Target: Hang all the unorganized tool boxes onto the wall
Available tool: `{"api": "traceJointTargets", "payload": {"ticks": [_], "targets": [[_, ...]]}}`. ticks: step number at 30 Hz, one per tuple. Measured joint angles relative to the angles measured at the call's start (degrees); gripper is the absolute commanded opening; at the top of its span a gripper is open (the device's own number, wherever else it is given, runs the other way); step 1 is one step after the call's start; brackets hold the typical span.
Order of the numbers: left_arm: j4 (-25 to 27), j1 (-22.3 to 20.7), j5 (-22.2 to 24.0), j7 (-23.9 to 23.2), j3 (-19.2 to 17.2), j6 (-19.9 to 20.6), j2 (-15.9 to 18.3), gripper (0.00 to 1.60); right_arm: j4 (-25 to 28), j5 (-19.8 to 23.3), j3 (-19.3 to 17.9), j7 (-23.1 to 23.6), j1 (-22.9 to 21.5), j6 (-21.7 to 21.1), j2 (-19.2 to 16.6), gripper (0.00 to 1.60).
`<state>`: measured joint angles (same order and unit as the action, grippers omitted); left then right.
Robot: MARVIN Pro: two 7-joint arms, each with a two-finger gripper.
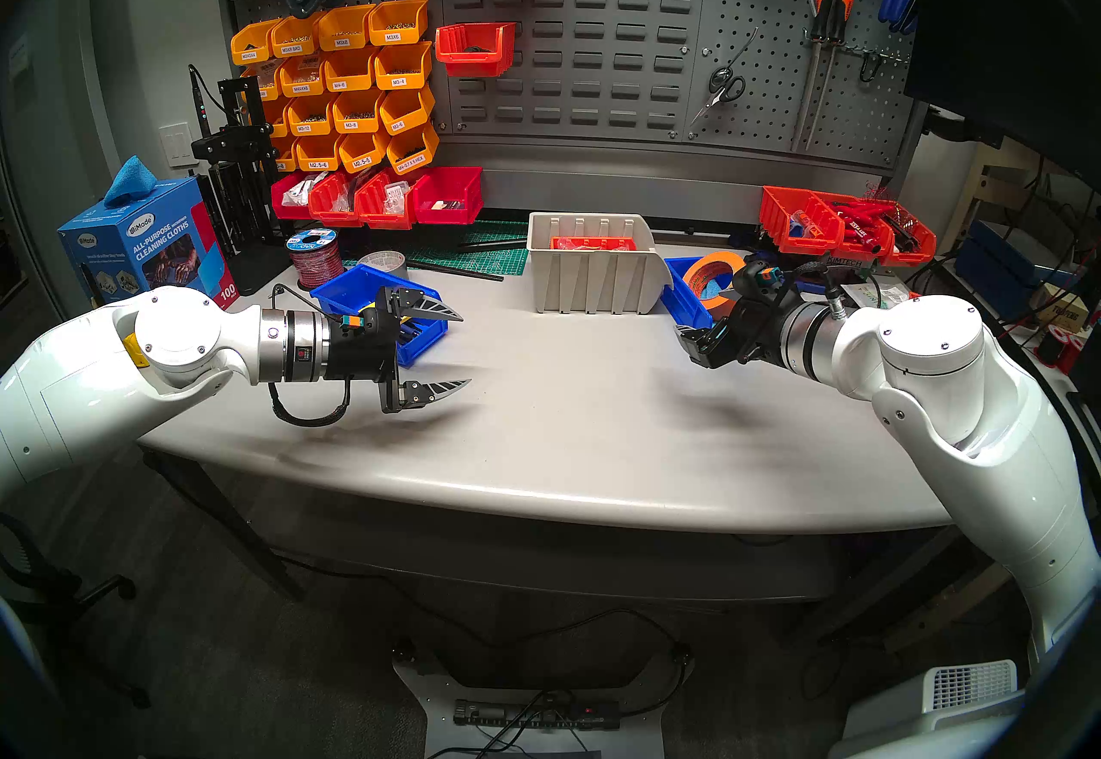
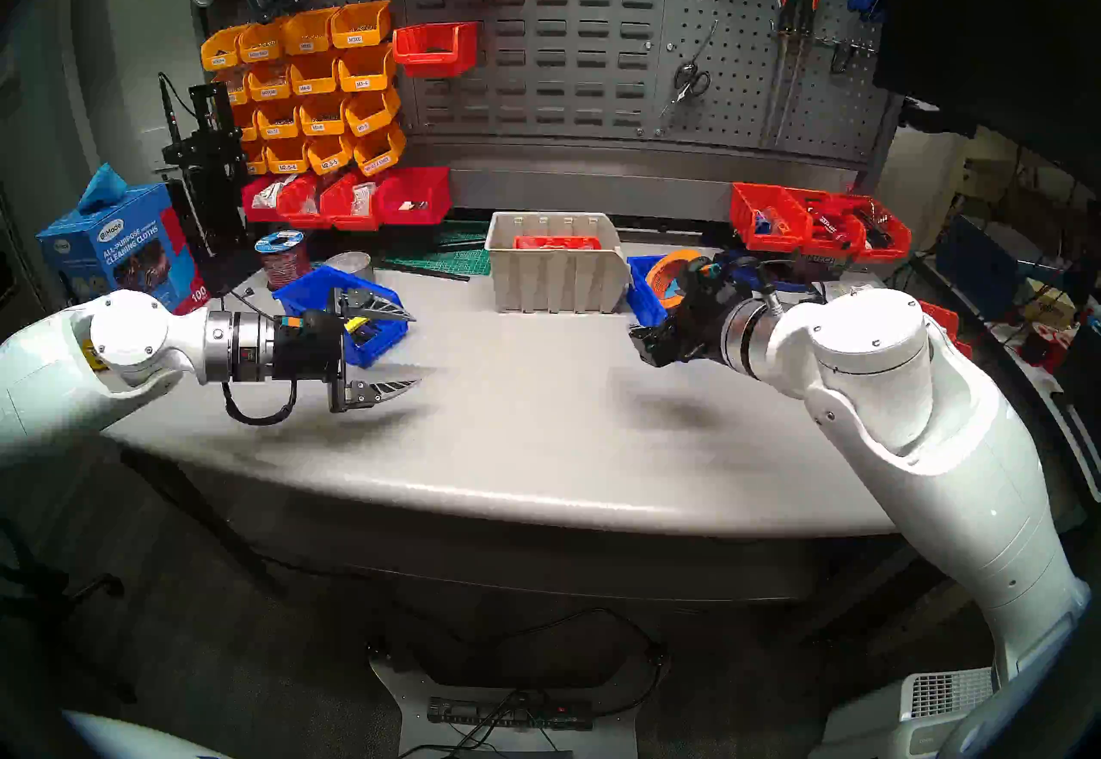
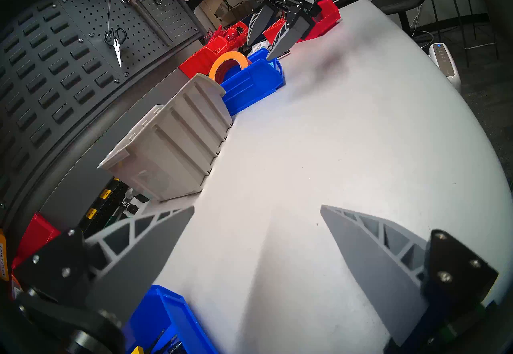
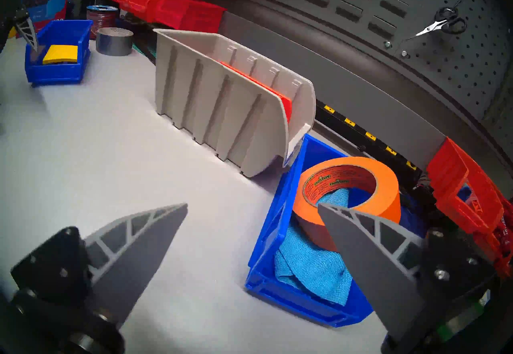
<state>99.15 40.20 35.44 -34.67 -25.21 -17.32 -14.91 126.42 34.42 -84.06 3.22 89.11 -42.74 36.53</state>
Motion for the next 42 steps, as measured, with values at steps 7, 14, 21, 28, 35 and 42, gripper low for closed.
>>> {"api": "traceJointTargets", "payload": {"ticks": [7, 14, 21, 28, 35, 42], "targets": [[0.00, 0.00, 0.00, 0.00, 0.00, 0.00, 0.00, 1.60, -2.06, -0.58, 0.82, -0.20, 0.54, 2.24, 1.00, 1.60], [0.00, 0.00, 0.00, 0.00, 0.00, 0.00, 0.00, 1.60, -4.05, -1.06, 2.69, 0.04, 0.15, 4.11, 1.82, 1.60], [0.00, 0.00, 0.00, 0.00, 0.00, 0.00, 0.00, 1.60, -5.30, -1.58, 4.27, 0.81, -0.70, 5.61, 2.52, 1.60], [0.00, 0.00, 0.00, 0.00, 0.00, 0.00, 0.00, 1.60, -6.65, -2.34, 5.82, 1.58, -2.12, 6.81, 3.23, 1.60], [0.00, 0.00, 0.00, 0.00, 0.00, 0.00, 0.00, 1.60, -8.42, -3.29, 7.18, 2.30, -3.70, 7.89, 3.97, 1.60], [0.00, 0.00, 0.00, 0.00, 0.00, 0.00, 0.00, 1.60, -9.58, -3.78, 7.04, 2.36, -4.33, 8.42, 4.25, 1.60]]}}
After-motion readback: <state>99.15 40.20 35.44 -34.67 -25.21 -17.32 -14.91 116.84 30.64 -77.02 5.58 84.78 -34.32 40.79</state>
